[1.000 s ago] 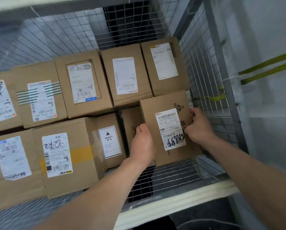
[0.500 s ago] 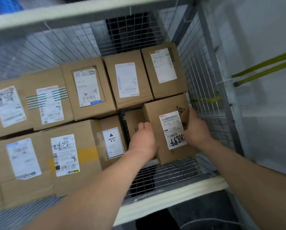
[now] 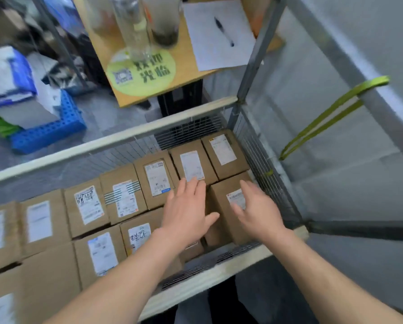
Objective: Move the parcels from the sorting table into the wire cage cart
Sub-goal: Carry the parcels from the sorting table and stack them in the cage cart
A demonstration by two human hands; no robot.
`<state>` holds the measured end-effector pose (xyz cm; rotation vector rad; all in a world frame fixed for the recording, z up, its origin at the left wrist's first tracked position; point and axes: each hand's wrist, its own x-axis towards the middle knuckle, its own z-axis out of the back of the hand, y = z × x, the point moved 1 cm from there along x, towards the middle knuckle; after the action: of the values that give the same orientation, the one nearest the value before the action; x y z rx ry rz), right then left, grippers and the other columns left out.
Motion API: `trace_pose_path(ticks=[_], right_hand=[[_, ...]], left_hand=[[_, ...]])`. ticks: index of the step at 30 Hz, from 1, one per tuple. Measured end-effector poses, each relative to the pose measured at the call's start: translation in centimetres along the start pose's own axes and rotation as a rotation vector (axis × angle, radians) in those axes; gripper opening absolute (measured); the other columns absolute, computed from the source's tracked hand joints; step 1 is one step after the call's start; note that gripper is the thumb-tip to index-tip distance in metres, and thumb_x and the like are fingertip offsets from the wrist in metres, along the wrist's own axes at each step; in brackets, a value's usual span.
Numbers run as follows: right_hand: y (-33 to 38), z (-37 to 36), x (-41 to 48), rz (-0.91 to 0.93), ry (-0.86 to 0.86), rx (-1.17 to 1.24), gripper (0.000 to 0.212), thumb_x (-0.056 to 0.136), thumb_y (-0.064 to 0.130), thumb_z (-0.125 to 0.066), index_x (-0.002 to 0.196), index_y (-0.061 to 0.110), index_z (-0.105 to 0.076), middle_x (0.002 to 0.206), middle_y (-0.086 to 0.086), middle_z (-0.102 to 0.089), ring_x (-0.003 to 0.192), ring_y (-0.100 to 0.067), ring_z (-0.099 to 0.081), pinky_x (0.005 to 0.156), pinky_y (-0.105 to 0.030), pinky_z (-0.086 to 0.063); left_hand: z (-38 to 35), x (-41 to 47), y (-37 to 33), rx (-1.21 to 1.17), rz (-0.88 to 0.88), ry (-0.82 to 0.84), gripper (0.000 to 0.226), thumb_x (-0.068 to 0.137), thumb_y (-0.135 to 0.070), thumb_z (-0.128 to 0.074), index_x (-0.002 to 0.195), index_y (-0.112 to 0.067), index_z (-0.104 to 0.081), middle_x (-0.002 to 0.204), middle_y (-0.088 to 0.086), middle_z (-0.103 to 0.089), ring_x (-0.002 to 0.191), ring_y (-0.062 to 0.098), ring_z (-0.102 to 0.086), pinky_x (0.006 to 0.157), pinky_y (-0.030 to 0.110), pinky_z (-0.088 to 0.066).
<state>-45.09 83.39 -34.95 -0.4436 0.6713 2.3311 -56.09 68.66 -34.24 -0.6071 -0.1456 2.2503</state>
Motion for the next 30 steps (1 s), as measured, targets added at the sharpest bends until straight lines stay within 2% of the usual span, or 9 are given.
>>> trace_pose_path(ticks=[3,7,13,17,20,23,26,30], right_hand=[[1.7,2.5,-3.3,-0.01,-0.112,0.022,0.063,0.099,0.044,-0.053,0.151,0.014,-0.037,0.154,-0.008,-0.045,0.141,-0.024,-0.04,0.11,-0.037,-0.039],[3.3,5.4,-8.6,-0.079,-0.24,0.039,0.065,0.101,0.046,-0.05,0.155,0.015,-0.033,0.158,-0.003,-0.04,0.145,-0.02,-0.035,0.114,-0.035,-0.033],[2.4,7.3,-17.0,-0.234,-0.371,0.113,0.06,0.1,0.051,-0.051,0.152,0.022,-0.042,0.155,0.003,-0.046,0.141,-0.018,-0.043,0.109,-0.034,-0.039],[0.1,7.4,-23.3,-0.349,-0.468,0.135,0.063,0.099,0.053,-0.051,0.154,0.023,-0.04,0.159,0.005,-0.04,0.146,-0.014,-0.036,0.114,-0.032,-0.033],[-2.2,7.0,-28.4,-0.458,-0.526,0.14,0.065,0.098,0.057,-0.049,0.154,0.024,-0.04,0.161,0.005,-0.037,0.148,-0.014,-0.034,0.115,-0.033,-0.033],[-4.6,6.5,-34.1,-0.577,-0.581,0.172,0.066,0.098,0.06,-0.047,0.154,0.026,-0.04,0.162,0.005,-0.035,0.149,-0.013,-0.032,0.115,-0.032,-0.032],[-6.9,5.8,-40.2,-0.688,-0.641,0.199,0.064,0.098,0.06,-0.048,0.152,0.026,-0.042,0.16,0.005,-0.038,0.148,-0.014,-0.033,0.115,-0.033,-0.032],[-10.2,4.4,-48.4,-0.818,-0.695,0.239,0.064,0.099,0.059,-0.047,0.154,0.027,-0.041,0.163,0.006,-0.033,0.151,-0.01,-0.026,0.118,-0.028,-0.025]], left_hand=[[3.2,-1.6,-0.8,0.033,-0.106,-0.045,0.08,0.091,-0.064,-0.054,0.151,-0.018,-0.027,0.159,0.002,-0.03,0.148,0.026,-0.021,0.119,0.048,-0.026],[7.0,-4.0,-2.7,0.063,-0.277,-0.131,0.077,0.092,-0.066,-0.05,0.148,-0.018,-0.03,0.152,-0.001,-0.036,0.141,0.022,-0.03,0.113,0.042,-0.033],[9.2,-7.6,-6.6,0.061,-0.48,-0.14,0.08,0.09,-0.067,-0.049,0.149,-0.015,-0.035,0.152,0.0,-0.039,0.142,0.02,-0.033,0.112,0.041,-0.035],[9.1,-10.2,-10.9,0.062,-0.622,-0.104,0.087,0.086,-0.072,-0.041,0.15,-0.014,-0.038,0.152,0.003,-0.04,0.142,0.023,-0.035,0.111,0.042,-0.038],[8.5,-12.9,-15.0,0.061,-0.743,-0.105,0.087,0.084,-0.071,-0.045,0.147,-0.011,-0.044,0.15,0.007,-0.045,0.14,0.026,-0.04,0.109,0.044,-0.043],[7.7,-16.1,-19.5,0.065,-0.852,-0.105,0.09,0.077,-0.073,-0.035,0.139,-0.01,-0.053,0.143,0.008,-0.053,0.134,0.028,-0.049,0.101,0.045,-0.049],[6.5,-19.6,-24.0,0.096,-0.962,-0.096,0.082,0.076,-0.071,-0.041,0.126,-0.01,-0.062,0.132,0.008,-0.062,0.122,0.031,-0.059,0.089,0.045,-0.055],[4.5,-25.2,-29.9,0.152,-1.07,-0.08,0.079,0.078,-0.072,-0.039,0.124,-0.013,-0.064,0.126,0.005,-0.066,0.118,0.03,-0.061,0.087,0.045,-0.055]])
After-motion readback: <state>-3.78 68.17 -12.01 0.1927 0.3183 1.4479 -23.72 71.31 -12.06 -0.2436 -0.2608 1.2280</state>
